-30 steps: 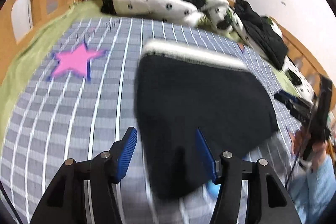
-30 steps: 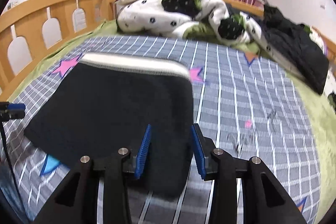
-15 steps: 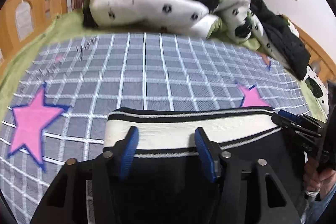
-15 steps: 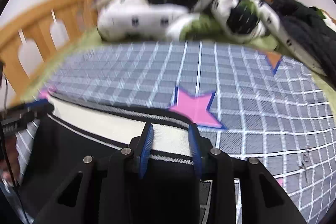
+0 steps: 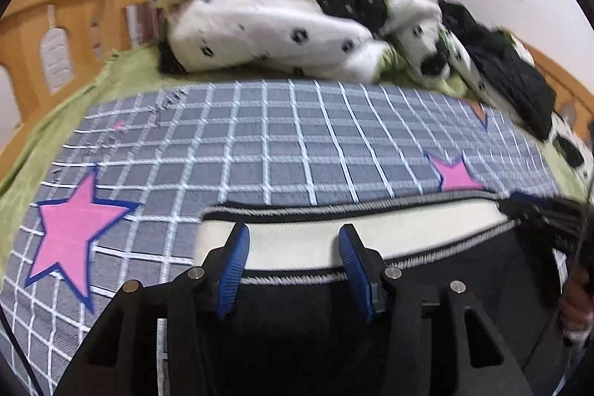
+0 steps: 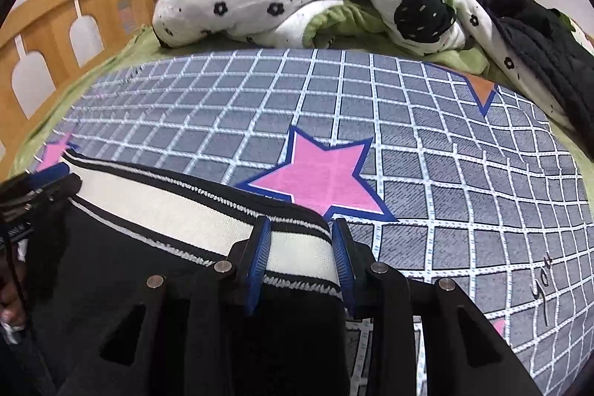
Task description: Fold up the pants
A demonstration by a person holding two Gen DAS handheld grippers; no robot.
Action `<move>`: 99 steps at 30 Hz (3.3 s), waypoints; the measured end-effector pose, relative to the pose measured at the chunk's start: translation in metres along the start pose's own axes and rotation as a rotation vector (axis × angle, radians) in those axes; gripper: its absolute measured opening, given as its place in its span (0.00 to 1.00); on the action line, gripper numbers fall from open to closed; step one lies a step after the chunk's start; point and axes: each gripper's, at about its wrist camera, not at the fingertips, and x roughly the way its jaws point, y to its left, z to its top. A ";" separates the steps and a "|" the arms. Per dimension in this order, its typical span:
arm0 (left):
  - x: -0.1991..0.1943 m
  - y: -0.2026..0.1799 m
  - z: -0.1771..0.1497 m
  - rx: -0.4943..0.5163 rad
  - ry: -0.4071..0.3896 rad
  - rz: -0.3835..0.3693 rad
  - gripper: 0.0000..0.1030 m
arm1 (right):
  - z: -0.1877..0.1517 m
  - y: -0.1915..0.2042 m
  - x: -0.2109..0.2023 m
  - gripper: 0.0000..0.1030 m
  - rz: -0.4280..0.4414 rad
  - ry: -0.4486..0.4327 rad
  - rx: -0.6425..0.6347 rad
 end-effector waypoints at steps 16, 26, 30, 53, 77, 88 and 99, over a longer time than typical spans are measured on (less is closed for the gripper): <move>-0.037 0.004 -0.029 -0.007 0.134 0.029 0.48 | -0.024 -0.006 -0.045 0.34 0.043 -0.008 0.071; -0.181 -0.006 -0.102 -0.102 0.129 0.041 0.61 | -0.097 0.024 -0.183 0.34 0.029 -0.091 0.093; -0.231 -0.025 -0.129 -0.070 0.089 0.076 0.65 | -0.130 0.050 -0.220 0.37 0.010 -0.067 0.039; -0.316 -0.049 -0.172 -0.036 -0.006 0.140 0.82 | -0.223 0.078 -0.307 0.91 -0.076 -0.104 0.043; -0.309 -0.043 -0.178 -0.056 0.011 0.158 0.82 | -0.223 0.076 -0.309 0.91 -0.091 -0.112 0.052; -0.308 -0.044 -0.178 -0.051 0.011 0.162 0.82 | -0.223 0.073 -0.307 0.91 -0.092 -0.109 0.062; -0.307 -0.040 -0.179 -0.045 0.003 0.149 0.82 | -0.224 0.074 -0.308 0.91 -0.100 -0.110 0.061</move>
